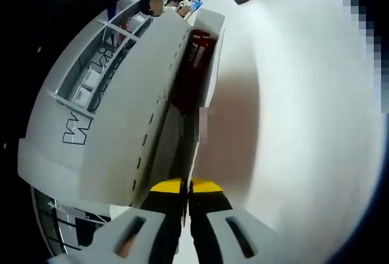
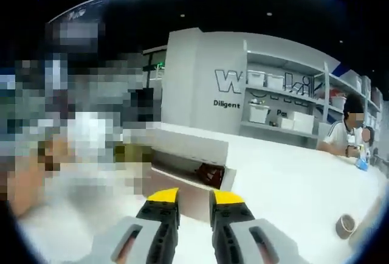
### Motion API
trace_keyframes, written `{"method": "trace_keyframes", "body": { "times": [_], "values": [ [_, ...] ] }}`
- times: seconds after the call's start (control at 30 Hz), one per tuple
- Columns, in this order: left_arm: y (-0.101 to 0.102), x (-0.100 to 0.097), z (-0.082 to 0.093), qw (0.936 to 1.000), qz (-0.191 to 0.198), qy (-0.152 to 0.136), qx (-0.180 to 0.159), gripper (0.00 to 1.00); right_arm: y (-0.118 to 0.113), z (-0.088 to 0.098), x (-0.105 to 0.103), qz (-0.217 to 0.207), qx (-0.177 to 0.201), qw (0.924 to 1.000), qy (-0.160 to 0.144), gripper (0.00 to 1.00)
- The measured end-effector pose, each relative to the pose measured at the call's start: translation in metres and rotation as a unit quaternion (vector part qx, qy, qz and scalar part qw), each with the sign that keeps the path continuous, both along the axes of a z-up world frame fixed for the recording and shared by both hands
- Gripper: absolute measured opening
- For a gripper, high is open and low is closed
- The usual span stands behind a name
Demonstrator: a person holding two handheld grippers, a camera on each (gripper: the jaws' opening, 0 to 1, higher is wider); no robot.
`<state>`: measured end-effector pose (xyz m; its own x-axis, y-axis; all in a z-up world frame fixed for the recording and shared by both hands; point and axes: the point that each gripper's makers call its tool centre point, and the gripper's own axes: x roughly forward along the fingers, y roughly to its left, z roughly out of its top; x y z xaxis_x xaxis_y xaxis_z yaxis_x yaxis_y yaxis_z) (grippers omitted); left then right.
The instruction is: Tear open the coffee pouch, take out the coffee, and pour the coffee from the pouch into the cup
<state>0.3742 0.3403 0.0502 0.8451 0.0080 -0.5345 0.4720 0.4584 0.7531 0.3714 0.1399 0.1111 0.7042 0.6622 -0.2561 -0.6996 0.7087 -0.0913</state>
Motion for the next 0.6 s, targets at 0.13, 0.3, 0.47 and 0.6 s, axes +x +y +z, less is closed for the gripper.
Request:
{"method": "trace_keyframes", "body": {
  "times": [0.13,0.3,0.47,0.6],
  "values": [
    [0.001,-0.004,0.001,1.0,0.001,0.0,-0.005,0.05,0.004,-0.008,0.007,-0.001,-0.006,0.9999,0.008,0.19],
    [0.003,0.003,-0.002,1.0,0.001,0.002,-0.004,0.05,0.011,-0.017,0.02,-0.007,-0.012,0.9997,0.017,0.18],
    [0.004,0.005,-0.002,1.0,0.0,0.003,-0.005,0.05,0.022,-0.018,0.031,-0.009,-0.013,0.9997,0.02,0.16],
    [0.003,0.004,-0.003,1.0,0.0,0.004,-0.002,0.05,0.03,-0.021,0.04,-0.013,-0.016,0.9995,0.024,0.16]
  ]
}}
